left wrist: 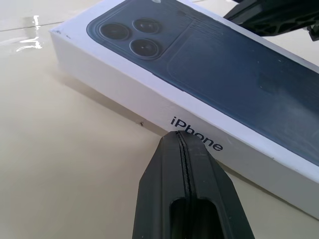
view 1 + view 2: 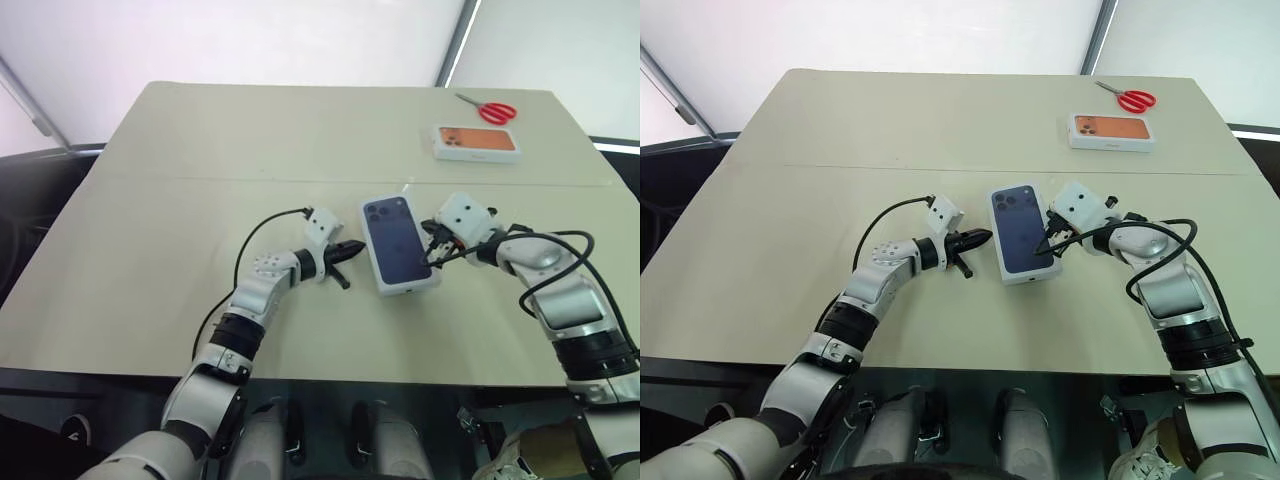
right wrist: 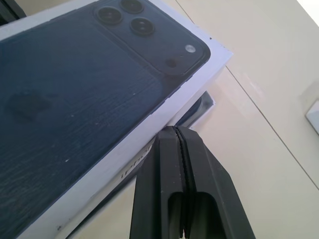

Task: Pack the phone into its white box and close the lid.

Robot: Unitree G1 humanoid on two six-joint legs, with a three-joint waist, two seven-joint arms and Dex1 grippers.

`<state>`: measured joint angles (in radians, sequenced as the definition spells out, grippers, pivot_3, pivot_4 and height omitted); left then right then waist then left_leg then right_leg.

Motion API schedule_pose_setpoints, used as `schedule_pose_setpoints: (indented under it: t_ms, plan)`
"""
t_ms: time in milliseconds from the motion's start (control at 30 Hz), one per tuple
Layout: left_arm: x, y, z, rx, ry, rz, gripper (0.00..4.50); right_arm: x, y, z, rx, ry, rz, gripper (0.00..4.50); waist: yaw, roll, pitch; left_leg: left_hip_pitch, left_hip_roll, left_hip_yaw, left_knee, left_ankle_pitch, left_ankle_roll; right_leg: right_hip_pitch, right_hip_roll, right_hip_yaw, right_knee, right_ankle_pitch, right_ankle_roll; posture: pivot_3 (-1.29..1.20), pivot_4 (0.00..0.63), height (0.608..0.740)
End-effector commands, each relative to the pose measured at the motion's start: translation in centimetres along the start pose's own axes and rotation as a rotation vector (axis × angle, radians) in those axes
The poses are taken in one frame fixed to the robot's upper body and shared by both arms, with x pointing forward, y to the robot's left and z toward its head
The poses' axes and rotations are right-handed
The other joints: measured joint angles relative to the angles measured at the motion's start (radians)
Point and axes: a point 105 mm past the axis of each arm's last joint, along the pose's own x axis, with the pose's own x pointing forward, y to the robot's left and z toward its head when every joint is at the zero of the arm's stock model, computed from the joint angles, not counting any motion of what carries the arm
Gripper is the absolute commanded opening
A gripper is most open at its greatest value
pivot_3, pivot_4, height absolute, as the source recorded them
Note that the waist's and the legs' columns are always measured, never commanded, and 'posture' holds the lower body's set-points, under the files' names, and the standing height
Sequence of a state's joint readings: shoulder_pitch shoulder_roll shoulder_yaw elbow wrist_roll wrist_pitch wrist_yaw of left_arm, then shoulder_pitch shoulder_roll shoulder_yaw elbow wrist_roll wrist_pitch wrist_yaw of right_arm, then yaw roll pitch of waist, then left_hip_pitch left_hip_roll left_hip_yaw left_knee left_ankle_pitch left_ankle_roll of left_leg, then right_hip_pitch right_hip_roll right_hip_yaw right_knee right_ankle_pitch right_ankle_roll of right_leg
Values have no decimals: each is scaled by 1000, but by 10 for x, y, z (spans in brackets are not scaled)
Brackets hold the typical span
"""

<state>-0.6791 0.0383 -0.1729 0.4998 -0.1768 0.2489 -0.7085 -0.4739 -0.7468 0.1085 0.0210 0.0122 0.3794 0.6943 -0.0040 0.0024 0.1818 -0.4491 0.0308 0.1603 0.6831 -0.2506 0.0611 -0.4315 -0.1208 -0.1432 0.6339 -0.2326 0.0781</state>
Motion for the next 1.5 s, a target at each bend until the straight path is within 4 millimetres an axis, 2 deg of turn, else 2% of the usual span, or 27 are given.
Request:
schedule_pose_setpoints:
  t_ms: [33,167,567,833,900,1000,1100,1200,1267,1400,1467,1500]
  plan:
    - [9,-8,24,64,-71,-28,0,0,-4,9,-8,-33,-13,34,-2,0,0,0,0,0,0,0,0,0,0,0,0,0,0,0,150,738]
    - [12,-8,28,43,-78,-36,0,1,-5,6,-14,-13,-26,34,-4,0,0,0,0,0,0,0,0,0,1,0,0,0,0,0,150,738]
    - [13,-9,20,30,-51,-40,0,6,-3,2,-5,6,-42,34,-6,0,0,0,0,0,0,0,0,0,2,0,0,0,0,0,150,738]
    - [10,-3,16,34,-35,-19,0,10,4,0,-22,18,-16,34,-7,0,0,0,0,0,0,0,0,0,2,0,0,0,0,0,150,738]
    - [7,0,17,43,-40,-8,0,8,-3,0,-33,20,-43,34,-7,0,0,0,0,0,0,0,0,0,2,0,0,0,0,0,150,738]
    - [2,8,29,41,-78,26,0,4,-26,7,-39,-2,-130,34,-8,0,0,1,0,0,0,0,0,0,2,0,0,0,0,0,150,738]
    - [1,14,53,68,-130,44,0,1,-50,25,-39,-71,-217,34,-7,0,0,1,0,0,0,0,0,0,2,0,1,0,0,0,150,738]
    - [7,17,74,81,-174,58,0,4,-59,42,-5,-141,-246,34,-6,0,0,1,0,0,0,0,0,0,2,0,1,0,0,0,150,738]
    - [13,18,81,97,-185,66,0,9,-59,48,11,-167,-240,34,-6,0,0,1,0,0,0,0,0,1,2,0,1,0,0,0,150,738]
    - [29,13,77,141,-158,62,0,22,-49,41,-39,-144,-216,34,-6,0,0,5,-1,0,0,0,0,5,2,-1,0,0,1,0,150,738]
    - [37,10,55,174,-82,67,0,33,-34,21,-16,-104,-188,34,-8,0,0,5,-1,1,0,0,0,5,2,0,1,0,1,0,150,738]
    - [39,5,42,179,-51,48,0,37,-24,18,43,-119,-159,34,-8,0,0,5,-1,1,0,0,0,5,2,0,1,0,1,0,150,738]
